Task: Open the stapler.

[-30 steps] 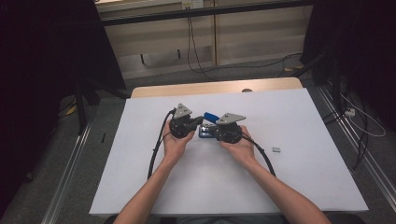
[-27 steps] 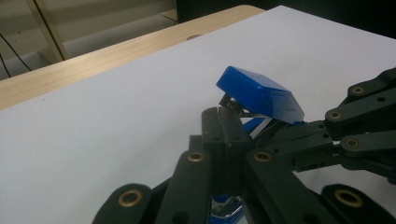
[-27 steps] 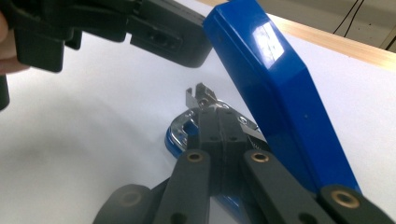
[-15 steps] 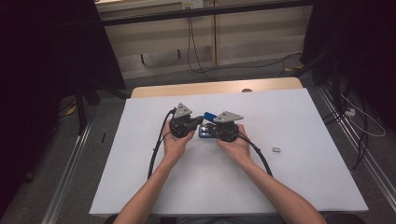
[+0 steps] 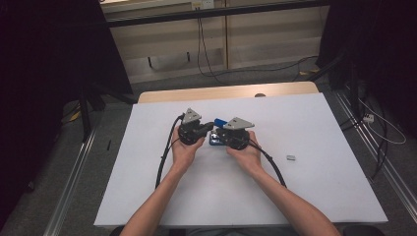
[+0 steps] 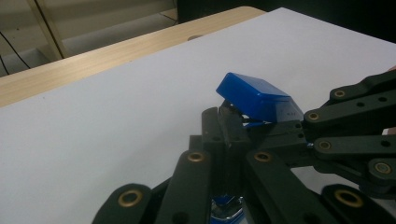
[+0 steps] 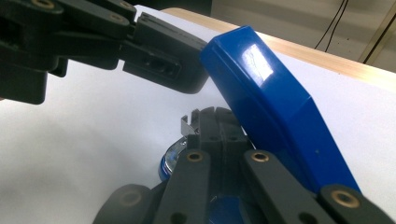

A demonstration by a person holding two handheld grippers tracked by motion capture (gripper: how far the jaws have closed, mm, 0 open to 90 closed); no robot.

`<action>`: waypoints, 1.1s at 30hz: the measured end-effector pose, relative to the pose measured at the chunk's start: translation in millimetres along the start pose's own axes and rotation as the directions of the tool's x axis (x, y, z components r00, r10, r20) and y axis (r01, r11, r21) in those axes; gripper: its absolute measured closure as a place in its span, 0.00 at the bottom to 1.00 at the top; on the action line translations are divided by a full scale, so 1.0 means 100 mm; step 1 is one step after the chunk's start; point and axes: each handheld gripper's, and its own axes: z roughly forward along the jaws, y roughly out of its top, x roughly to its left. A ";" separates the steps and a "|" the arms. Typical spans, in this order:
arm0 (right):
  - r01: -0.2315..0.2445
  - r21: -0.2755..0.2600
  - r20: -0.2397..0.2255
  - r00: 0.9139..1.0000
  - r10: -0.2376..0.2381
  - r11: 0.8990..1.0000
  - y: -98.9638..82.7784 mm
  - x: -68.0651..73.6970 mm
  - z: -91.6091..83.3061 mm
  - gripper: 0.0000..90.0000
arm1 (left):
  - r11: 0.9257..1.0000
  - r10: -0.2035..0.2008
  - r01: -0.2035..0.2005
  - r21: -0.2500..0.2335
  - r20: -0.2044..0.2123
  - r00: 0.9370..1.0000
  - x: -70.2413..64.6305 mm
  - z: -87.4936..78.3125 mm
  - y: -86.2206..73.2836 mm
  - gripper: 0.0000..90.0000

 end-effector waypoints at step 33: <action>-0.007 -0.005 0.018 1.000 0.008 1.000 -0.01 -0.01 0.00 1.00 | 0.997 -0.006 0.005 0.079 0.005 1.000 0.01 0.20 -0.13 1.00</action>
